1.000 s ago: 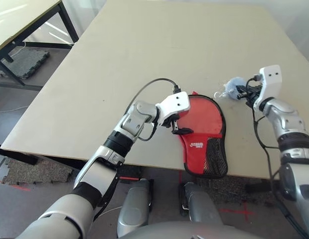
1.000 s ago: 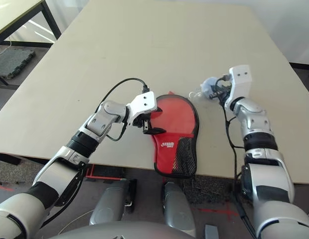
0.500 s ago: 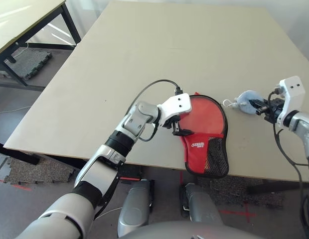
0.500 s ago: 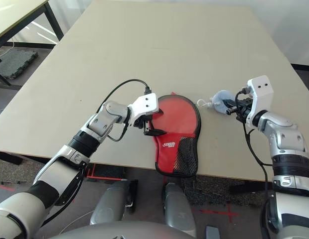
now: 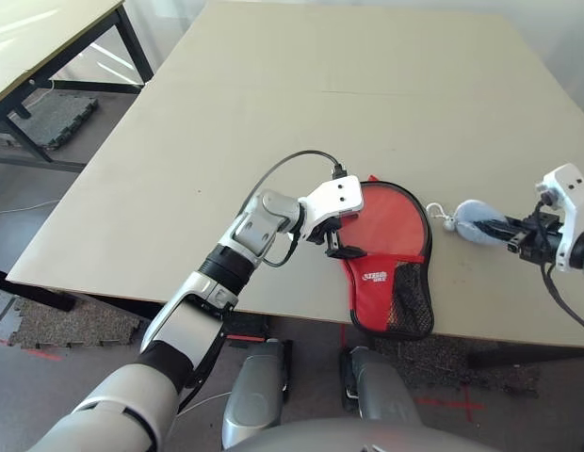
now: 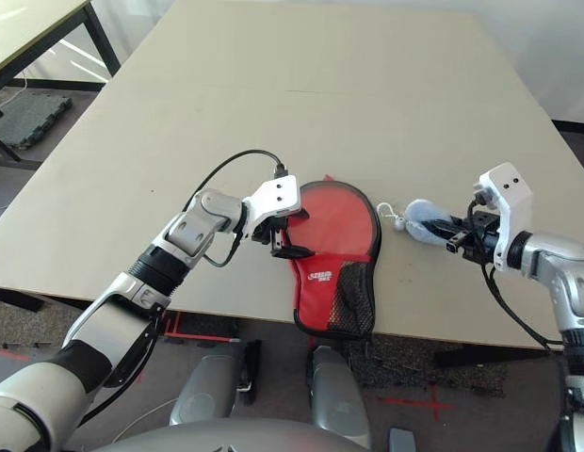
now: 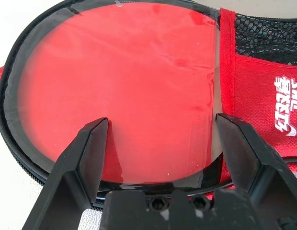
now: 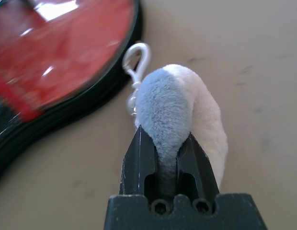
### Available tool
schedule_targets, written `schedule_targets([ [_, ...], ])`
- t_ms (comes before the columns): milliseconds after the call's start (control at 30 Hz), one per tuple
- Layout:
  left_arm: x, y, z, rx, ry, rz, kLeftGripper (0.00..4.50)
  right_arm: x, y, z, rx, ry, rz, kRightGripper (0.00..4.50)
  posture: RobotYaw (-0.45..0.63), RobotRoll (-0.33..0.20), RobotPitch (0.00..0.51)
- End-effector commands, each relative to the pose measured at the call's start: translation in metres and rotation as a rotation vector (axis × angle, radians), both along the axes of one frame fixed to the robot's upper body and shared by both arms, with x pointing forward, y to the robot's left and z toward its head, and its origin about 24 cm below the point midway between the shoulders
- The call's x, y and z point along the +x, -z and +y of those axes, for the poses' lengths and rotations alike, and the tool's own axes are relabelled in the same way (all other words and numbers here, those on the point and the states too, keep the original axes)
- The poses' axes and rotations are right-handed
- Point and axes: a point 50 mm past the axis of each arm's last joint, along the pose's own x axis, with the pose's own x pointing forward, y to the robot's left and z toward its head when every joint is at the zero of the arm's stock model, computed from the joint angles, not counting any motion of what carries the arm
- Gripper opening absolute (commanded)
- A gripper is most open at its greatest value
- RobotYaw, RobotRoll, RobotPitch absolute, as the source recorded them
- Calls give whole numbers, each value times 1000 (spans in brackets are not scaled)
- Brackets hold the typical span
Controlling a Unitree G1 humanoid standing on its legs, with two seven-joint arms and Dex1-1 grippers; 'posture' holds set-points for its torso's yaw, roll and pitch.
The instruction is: Store the ping-pong paddle in its case and zip it.
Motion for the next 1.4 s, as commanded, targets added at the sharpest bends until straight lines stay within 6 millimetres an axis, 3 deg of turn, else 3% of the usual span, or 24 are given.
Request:
schedule_targets([
  [33, -11, 39, 8, 125, -13, 144, 4500, -18, 12, 9, 69, -88, 141, 107, 1, 0, 169],
  [333, -14, 38, 2, 115, -4, 140, 4500, -44, 15, 20, 120, -226, 316, 107, 2, 0, 169],
  [567, -15, 39, 1, 111, -2, 140, 4500, -65, 24, 12, 57, -266, 469, 106, 2, 0, 166],
  [700, -15, 39, 0, 108, -3, 138, 4500, -66, 27, 6, 2, -247, 454, 106, 1, 0, 164],
  [833, -13, 36, 1, 94, -14, 134, 4500, -50, 7, 5, 142, -177, 314, 1534, -3, 0, 160],
  [1100, -14, 7, 9, -7, -32, 122, 4500, -27, -62, -12, 366, -69, 33, 4456, 8, 0, 152],
  [1233, -15, -20, 23, -133, -111, 159, 4500, -6, -81, -26, 370, 57, -193, 4456, 10, 0, 148],
  [1400, -4, -42, 63, -247, -320, 158, 4500, 21, -63, -30, 261, 224, -357, 4456, 30, 0, 137],
])
